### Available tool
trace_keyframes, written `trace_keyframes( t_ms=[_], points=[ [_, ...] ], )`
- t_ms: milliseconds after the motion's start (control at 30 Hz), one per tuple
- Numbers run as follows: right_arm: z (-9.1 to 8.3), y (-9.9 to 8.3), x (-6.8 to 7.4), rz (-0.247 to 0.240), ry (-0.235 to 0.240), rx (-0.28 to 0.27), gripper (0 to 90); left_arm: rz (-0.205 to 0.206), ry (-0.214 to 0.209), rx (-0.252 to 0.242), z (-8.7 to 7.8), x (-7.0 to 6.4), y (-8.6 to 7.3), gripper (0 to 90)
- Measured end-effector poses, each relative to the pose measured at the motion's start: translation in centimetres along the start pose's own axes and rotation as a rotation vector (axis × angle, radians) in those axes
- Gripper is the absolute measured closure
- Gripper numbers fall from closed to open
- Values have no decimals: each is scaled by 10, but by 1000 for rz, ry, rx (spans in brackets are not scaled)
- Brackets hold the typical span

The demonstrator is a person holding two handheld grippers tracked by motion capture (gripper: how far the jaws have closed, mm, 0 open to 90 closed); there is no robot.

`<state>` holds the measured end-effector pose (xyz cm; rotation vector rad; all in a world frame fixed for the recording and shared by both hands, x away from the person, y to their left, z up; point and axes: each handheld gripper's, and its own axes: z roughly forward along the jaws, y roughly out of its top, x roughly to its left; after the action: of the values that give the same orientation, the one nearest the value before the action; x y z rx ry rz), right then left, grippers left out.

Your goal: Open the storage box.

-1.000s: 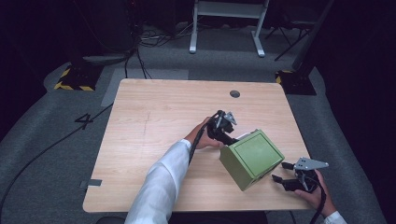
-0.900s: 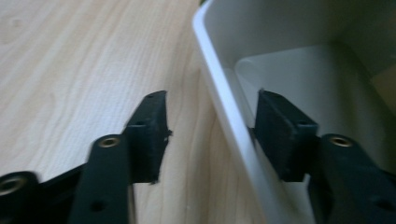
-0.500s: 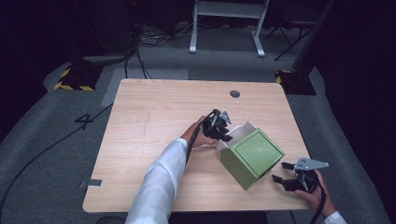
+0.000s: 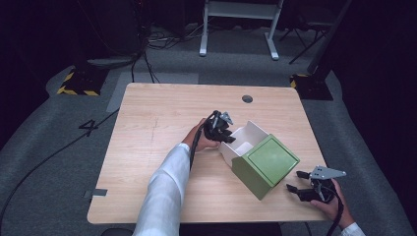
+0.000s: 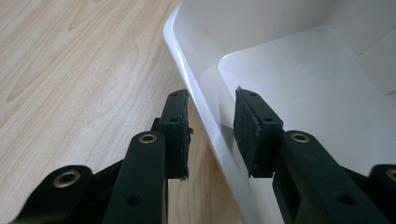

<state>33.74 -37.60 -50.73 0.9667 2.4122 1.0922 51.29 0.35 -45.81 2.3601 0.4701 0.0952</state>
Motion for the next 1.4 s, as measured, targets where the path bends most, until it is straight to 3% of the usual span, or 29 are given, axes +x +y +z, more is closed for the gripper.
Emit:
trace_keyframes(
  t_ms=[467,733,867,1100,1400],
  points=[
    [0,0,0,0,0,0,267,-45,31,-17,-7,13,-7,669],
    [0,0,0,-1,0,0,265,-37,40,-7,-8,16,-6,672],
    [0,0,0,-1,0,0,265,-41,80,-15,-15,16,-5,610],
    [0,0,0,-1,0,0,266,-45,143,-47,-35,17,-6,592],
    [0,0,0,-1,0,0,265,-30,211,-42,-53,13,-6,557]
  ],
)
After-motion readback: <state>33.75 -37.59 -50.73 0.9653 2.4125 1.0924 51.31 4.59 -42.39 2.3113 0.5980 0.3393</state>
